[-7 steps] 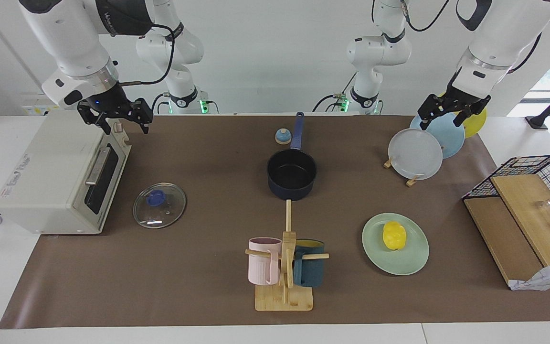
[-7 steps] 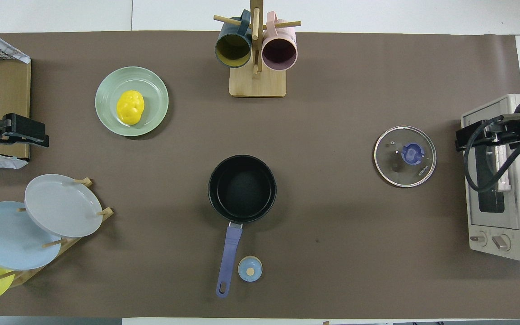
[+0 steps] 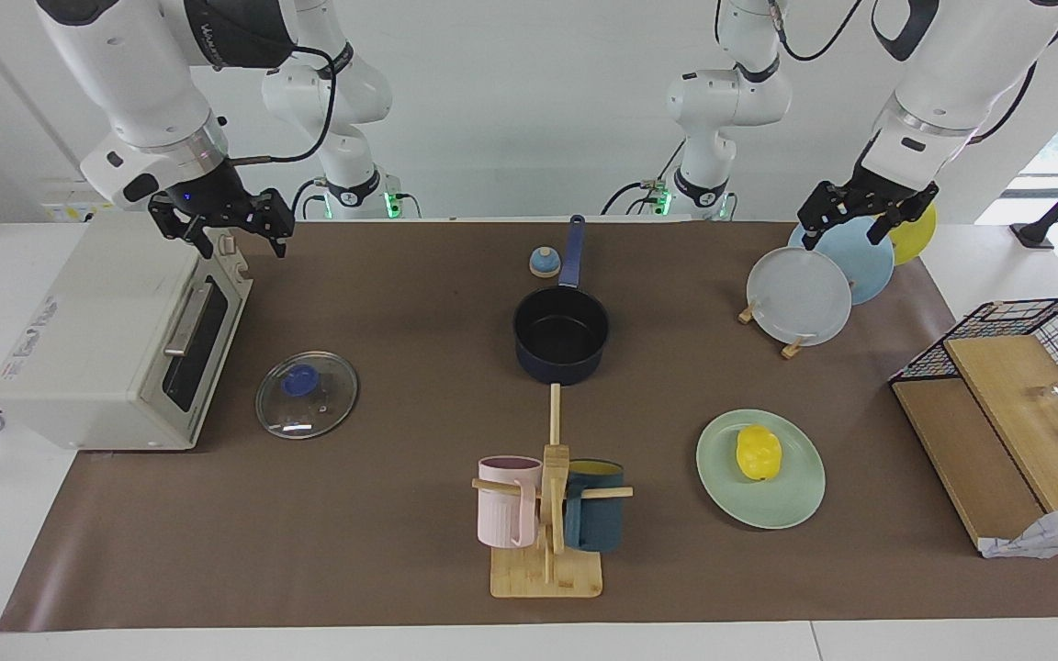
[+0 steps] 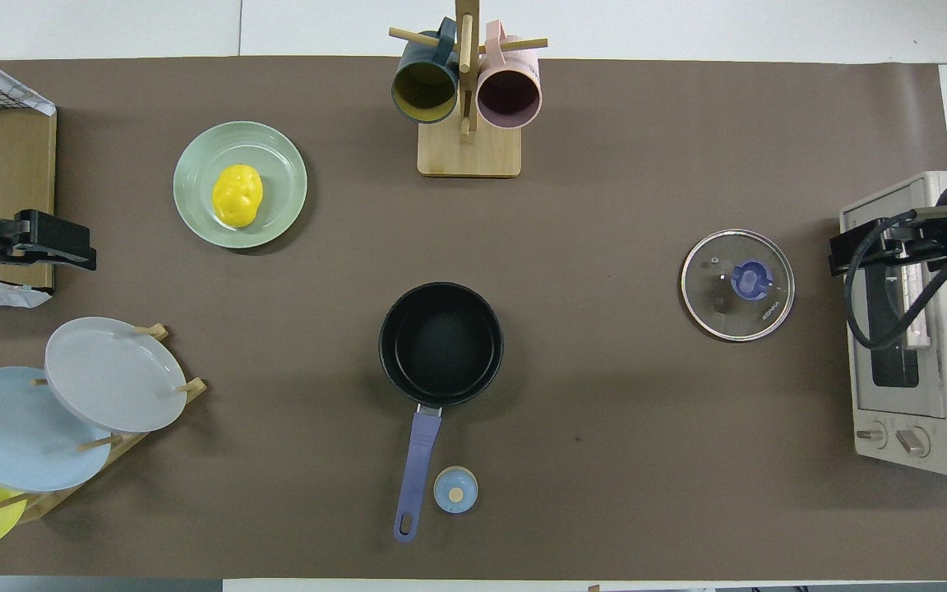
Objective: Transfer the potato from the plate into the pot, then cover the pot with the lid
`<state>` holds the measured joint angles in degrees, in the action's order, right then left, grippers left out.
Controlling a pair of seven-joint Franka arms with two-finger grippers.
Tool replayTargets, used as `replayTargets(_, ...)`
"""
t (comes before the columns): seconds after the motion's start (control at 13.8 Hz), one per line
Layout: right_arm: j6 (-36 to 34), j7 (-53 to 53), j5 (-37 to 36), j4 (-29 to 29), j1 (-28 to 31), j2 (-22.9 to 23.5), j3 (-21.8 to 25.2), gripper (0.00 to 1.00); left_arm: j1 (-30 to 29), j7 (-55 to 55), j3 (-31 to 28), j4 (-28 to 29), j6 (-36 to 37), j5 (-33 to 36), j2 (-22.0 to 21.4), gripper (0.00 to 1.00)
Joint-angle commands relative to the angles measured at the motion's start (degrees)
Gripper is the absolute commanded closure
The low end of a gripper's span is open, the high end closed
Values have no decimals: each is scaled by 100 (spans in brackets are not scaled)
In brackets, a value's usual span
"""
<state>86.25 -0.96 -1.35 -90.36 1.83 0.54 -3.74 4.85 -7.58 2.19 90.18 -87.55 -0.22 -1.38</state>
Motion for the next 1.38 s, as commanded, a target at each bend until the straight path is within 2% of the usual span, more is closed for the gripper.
replayTargets(0.0,50,-97,83,-52,89,-63,-30,0,-28,20,18,298,-577,-66,-153,0)
replayTargets(0.07,6,-88,83,-70,90,-89,-21,0,-28,38,18,272,-666,-75,-65,0)
replayTargets(0.14,-12,-62,83,-78,107,-98,-4,0,-28,38,18,168,-737,-66,197,0)
replayTargets(0.29,58,444,100,-122,116,-107,-4,0,-19,90,18,-140,-955,-136,916,0)
replayTargets(0.51,883,659,381,-868,90,-256,-4,0,42,108,62,-588,-1780,-145,2182,0)
replayTargets(0.72,1331,807,382,-1098,72,199,-39,0,42,723,71,-878,-2493,-110,3158,0)
replayTargets(0.8,1655,1034,381,-1272,63,297,-48,0,42,732,71,-932,-2686,-101,3335,0)
replayTargets(1.09,3333,2081,364,-2616,90,438,-48,0,95,872,71,-880,-3179,-49,3548,0)
replayTargets(1.3,3871,2354,364,-3004,151,517,-39,0,139,873,71,-818,-3242,-57,3548,0)
